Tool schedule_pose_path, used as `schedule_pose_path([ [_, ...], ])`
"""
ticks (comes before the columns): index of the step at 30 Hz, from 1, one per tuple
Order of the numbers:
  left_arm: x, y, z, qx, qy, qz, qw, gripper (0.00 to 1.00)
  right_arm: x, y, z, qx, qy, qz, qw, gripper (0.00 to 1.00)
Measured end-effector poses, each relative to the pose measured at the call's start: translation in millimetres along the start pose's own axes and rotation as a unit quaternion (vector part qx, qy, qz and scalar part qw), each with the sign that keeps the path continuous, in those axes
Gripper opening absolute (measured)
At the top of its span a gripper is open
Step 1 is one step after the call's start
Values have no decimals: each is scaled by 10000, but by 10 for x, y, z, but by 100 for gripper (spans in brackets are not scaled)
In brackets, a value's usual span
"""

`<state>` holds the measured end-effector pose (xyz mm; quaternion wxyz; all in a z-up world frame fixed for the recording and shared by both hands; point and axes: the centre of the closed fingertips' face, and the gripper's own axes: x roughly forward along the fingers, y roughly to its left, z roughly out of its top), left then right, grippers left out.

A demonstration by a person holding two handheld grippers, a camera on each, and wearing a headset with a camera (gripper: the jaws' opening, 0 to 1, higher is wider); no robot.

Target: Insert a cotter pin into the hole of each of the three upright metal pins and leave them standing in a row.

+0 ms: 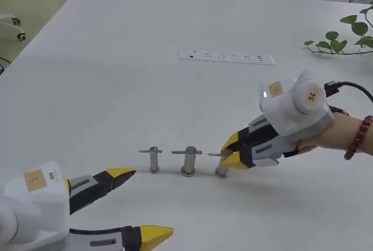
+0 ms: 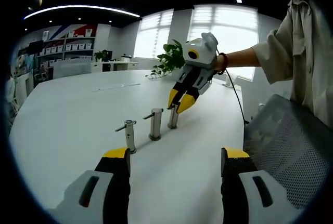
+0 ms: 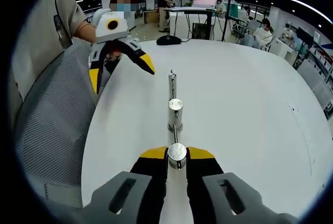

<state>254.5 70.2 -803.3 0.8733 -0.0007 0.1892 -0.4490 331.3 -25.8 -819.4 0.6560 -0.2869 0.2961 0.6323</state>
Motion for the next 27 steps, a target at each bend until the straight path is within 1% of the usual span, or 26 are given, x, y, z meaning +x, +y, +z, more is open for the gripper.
schedule_pose_path([
  [6, 7, -3, 2, 6, 9, -14, 10000, 71, 11, -1, 9, -9, -5, 0, 10000, 13],
  [17, 0, 36, -16, 18, 9, -17, 10000, 70, 21, -28, 8, -101, 48, -3, 9999, 14],
  [27, 6, 41, -6, 47, -6, -26, 10000, 71, 21, -65, -7, -171, 82, -55, 9998, 14],
])
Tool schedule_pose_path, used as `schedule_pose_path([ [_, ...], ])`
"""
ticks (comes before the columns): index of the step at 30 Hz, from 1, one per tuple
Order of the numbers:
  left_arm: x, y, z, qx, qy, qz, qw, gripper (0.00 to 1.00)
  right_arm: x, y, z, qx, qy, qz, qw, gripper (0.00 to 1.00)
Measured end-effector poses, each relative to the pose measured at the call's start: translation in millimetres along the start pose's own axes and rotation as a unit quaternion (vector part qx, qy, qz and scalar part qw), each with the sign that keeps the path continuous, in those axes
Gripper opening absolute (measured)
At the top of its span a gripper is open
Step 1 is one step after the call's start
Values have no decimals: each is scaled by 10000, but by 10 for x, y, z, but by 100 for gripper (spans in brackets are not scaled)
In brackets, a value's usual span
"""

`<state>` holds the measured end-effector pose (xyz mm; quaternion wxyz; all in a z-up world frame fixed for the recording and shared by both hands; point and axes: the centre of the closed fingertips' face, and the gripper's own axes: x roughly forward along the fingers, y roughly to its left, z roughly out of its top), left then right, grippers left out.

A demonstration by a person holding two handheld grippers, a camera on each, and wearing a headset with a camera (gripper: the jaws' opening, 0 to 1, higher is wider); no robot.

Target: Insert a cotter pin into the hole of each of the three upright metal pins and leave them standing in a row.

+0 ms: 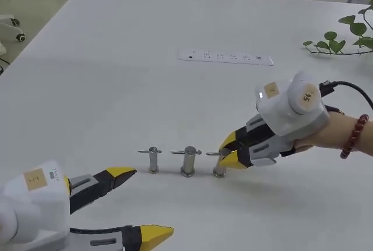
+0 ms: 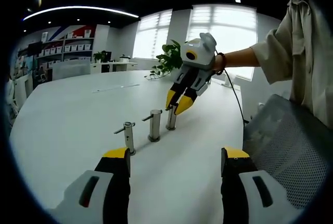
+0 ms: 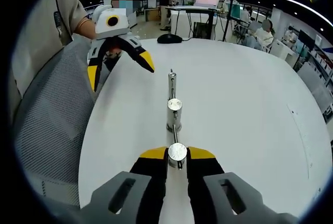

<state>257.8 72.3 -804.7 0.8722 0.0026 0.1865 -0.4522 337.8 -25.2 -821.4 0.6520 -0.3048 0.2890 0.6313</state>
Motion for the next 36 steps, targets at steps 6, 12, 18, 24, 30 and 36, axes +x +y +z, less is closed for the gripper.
schedule_pose_path([
  [6, -4, 12, -8, 5, 7, 8, 10000, 71, 13, -3, -34, -41, 84, 25, 10000, 15],
  [12, -9, 26, -14, 6, 10, 24, 10000, 72, 35, 6, -90, 42, 134, 40, 9999, 18],
  [18, -17, 48, -5, 5, 4, 65, 10000, 73, 19, 5, -102, 234, 102, -7, 9997, 22],
  [24, -31, 61, 48, 34, 5, 111, 9999, 76, -42, -12, -38, 778, -142, -149, 9968, 31],
  [30, -59, 58, 117, 58, 20, 161, 9999, 81, -143, 16, 11, 1198, -340, -284, 9918, 40],
  [36, -107, 68, 210, 4, -8, 237, 9997, 87, -261, 136, 9, 1518, -455, -485, 9862, 48],
])
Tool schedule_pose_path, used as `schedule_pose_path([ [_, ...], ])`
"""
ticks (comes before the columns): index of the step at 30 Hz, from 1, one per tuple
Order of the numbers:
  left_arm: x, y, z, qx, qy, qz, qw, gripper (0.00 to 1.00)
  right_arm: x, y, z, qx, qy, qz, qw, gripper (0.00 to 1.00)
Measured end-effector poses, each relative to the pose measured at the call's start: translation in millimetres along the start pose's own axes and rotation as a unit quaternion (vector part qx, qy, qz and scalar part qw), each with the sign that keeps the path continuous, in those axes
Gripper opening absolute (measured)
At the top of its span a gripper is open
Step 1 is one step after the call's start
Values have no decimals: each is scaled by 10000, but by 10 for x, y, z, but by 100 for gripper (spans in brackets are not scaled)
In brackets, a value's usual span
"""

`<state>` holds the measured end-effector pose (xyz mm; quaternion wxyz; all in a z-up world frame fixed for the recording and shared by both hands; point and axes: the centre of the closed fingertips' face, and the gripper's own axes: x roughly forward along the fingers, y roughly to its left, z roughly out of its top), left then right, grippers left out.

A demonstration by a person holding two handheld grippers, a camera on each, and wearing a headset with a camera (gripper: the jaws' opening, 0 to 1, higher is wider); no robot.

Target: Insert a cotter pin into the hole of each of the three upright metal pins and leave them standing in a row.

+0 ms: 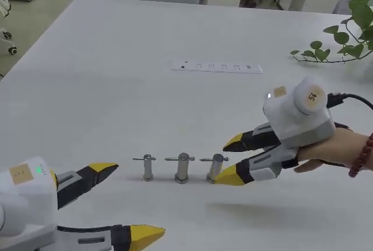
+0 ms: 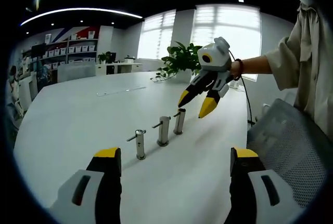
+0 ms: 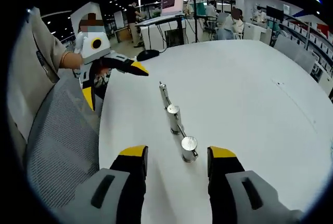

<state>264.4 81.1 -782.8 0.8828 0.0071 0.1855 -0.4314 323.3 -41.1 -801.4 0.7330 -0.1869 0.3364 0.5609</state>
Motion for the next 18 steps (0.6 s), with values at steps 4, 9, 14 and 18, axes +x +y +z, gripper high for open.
schedule_pose_path([
  [4, -41, 10, 47, -55, 6, 69, 10000, 91, -98, 80, 1, 199, -172, -196, 9995, 53],
  [9, -100, 0, 85, -60, 32, 122, 9999, 94, -207, 194, -21, 422, -317, -397, 9978, 60],
  [14, -170, 8, 90, -102, 90, 228, 9996, 97, -325, 249, -52, 621, -513, -604, 9949, 66],
  [18, -250, -6, 113, -150, 88, 315, 9994, 99, -439, 288, -45, 805, -737, -823, 9906, 72],
])
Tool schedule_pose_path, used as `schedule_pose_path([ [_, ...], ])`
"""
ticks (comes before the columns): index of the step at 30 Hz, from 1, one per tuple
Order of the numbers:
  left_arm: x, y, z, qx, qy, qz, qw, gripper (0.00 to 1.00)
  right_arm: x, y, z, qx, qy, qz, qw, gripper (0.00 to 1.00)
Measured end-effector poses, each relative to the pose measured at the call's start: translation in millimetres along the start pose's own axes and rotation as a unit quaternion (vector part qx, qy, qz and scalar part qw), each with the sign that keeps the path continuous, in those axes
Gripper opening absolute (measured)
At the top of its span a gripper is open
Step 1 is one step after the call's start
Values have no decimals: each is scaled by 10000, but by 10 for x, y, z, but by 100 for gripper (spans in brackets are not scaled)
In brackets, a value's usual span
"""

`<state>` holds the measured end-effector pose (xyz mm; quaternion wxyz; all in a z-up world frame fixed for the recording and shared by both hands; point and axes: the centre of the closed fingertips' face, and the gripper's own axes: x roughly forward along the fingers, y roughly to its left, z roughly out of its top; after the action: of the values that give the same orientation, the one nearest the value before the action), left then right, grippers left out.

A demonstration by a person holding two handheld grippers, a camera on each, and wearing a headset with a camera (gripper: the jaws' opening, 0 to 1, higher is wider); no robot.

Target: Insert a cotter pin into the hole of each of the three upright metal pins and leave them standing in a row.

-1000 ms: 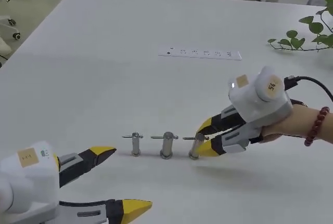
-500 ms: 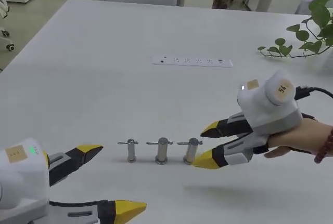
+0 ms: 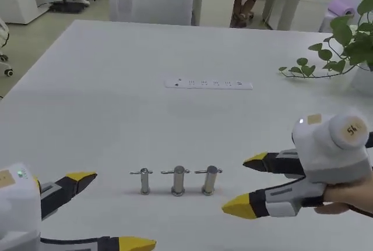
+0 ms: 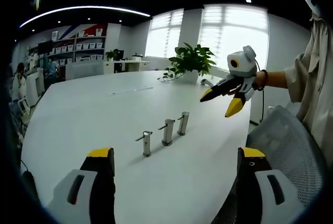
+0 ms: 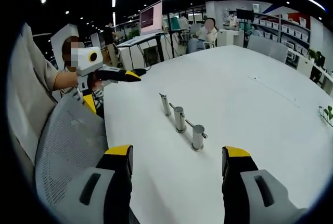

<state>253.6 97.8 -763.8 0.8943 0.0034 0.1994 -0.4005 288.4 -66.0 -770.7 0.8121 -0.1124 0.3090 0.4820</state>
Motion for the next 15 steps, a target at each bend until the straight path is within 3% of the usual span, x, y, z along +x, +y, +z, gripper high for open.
schedule_pose_path([
  [4, -92, 2, 26, -152, 13, 96, 9998, 100, -100, 50, -30, 70, -133, -185, 9997, 78],
  [15, -279, -17, 30, -167, -3, 354, 9992, 99, -308, 164, -174, 300, -357, -618, 9970, 88],
])
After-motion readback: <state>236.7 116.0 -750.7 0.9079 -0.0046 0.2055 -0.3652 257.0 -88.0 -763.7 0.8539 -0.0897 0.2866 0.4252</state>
